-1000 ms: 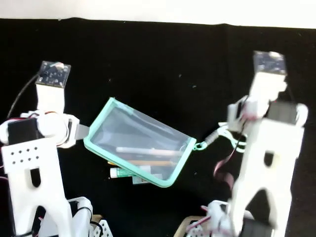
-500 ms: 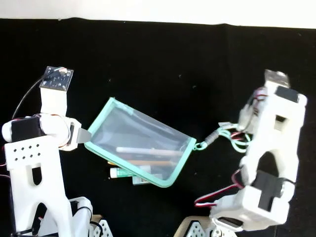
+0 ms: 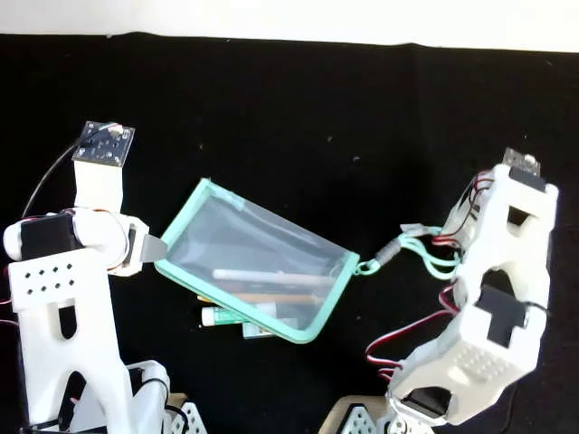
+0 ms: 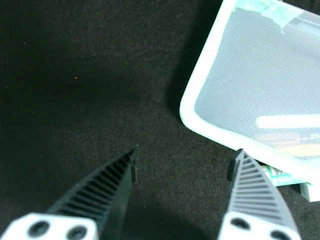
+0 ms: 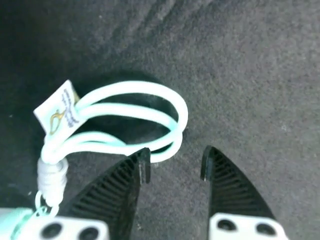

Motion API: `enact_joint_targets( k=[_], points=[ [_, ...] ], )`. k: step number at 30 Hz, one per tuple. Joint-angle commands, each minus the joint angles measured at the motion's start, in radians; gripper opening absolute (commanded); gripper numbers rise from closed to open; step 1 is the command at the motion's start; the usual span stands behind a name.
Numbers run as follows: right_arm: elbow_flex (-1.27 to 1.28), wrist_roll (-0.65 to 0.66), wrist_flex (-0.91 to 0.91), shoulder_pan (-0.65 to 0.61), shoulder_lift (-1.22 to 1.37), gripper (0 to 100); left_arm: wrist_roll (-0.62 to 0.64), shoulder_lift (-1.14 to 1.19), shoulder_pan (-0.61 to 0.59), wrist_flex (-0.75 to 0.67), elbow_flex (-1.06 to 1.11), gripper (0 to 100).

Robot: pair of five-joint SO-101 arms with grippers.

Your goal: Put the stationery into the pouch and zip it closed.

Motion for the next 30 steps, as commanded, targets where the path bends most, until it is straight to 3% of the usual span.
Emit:
enact_joint_targets(
  k=[1, 13, 23, 30],
  points=[
    [-0.042, -0.012, -0.031, -0.001, 0.013, 17.4, -0.005, 0.002, -0.008, 0.002, -0.002, 30],
    [-0.044, -0.014, -0.104, -0.008, 0.102, 17.4, -0.006, 0.002, -0.007, 0.002, -0.002, 30],
    [-0.128, -0.157, -0.096, -0.087, 0.105, 17.4, -0.006, 0.002, -0.007, 0.002, -0.002, 30],
    [-0.147, -0.157, -0.077, -0.087, 0.113, 17.4, -0.005, 0.002, -0.007, 0.002, -0.002, 30]
  ],
)
